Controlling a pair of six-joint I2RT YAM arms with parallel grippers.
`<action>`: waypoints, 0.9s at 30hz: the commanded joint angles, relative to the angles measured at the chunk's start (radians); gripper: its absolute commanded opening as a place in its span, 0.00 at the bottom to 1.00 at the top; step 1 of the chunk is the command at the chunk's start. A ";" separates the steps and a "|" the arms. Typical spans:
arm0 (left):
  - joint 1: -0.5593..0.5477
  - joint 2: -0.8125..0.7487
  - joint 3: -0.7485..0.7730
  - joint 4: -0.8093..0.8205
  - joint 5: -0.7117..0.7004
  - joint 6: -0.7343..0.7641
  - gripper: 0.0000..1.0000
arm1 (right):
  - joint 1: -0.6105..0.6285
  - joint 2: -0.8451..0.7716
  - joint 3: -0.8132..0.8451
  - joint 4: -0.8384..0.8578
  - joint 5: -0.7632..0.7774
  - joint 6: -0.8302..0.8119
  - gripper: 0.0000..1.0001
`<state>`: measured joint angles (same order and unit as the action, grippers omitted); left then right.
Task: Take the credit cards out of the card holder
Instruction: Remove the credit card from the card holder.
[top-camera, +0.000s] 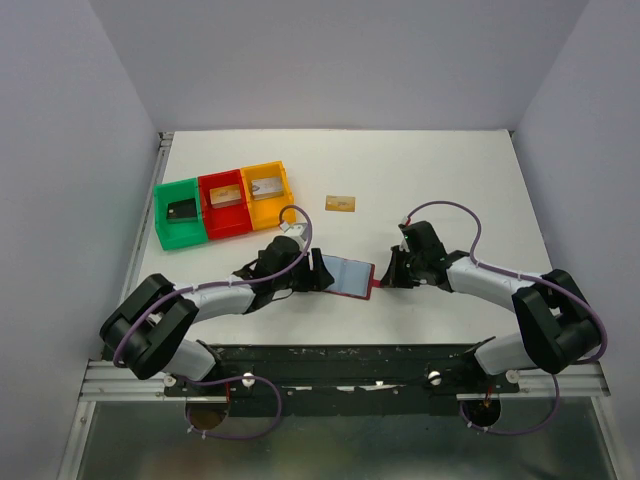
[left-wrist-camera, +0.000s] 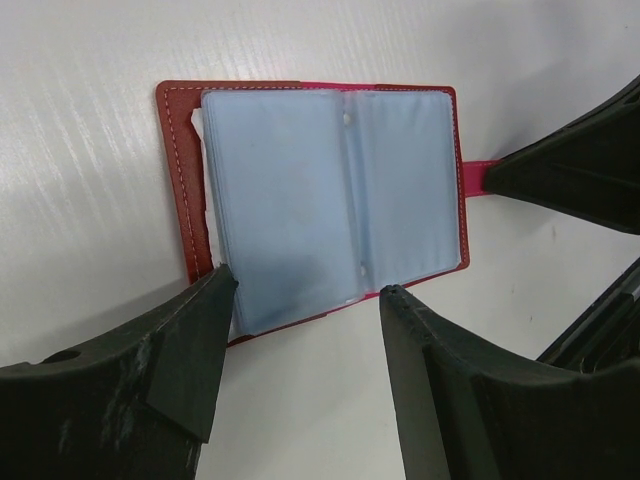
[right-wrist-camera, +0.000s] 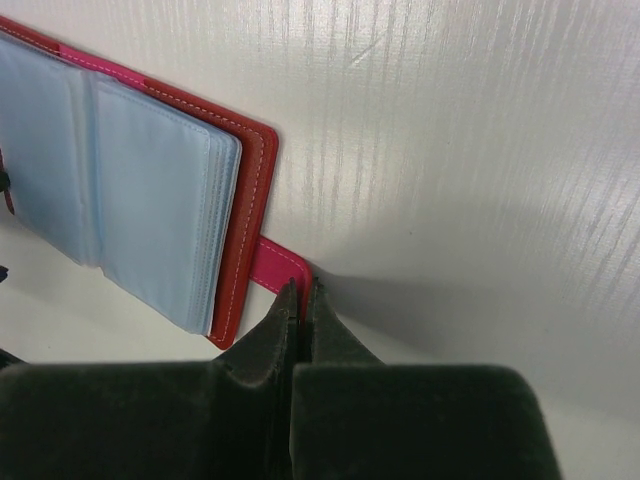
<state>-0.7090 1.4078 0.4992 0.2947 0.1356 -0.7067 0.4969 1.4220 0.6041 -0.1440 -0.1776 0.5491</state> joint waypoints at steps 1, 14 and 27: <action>-0.004 0.028 0.029 -0.003 0.028 0.003 0.72 | -0.001 0.014 0.020 -0.020 -0.022 -0.012 0.00; -0.041 0.071 0.090 0.008 0.130 0.076 0.68 | -0.001 0.015 0.028 -0.020 -0.039 -0.014 0.01; -0.119 0.152 0.212 -0.068 0.182 0.176 0.67 | -0.001 0.008 0.025 -0.023 -0.033 -0.018 0.01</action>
<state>-0.7971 1.5311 0.6636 0.2630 0.2710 -0.5945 0.4969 1.4254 0.6147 -0.1570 -0.2005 0.5484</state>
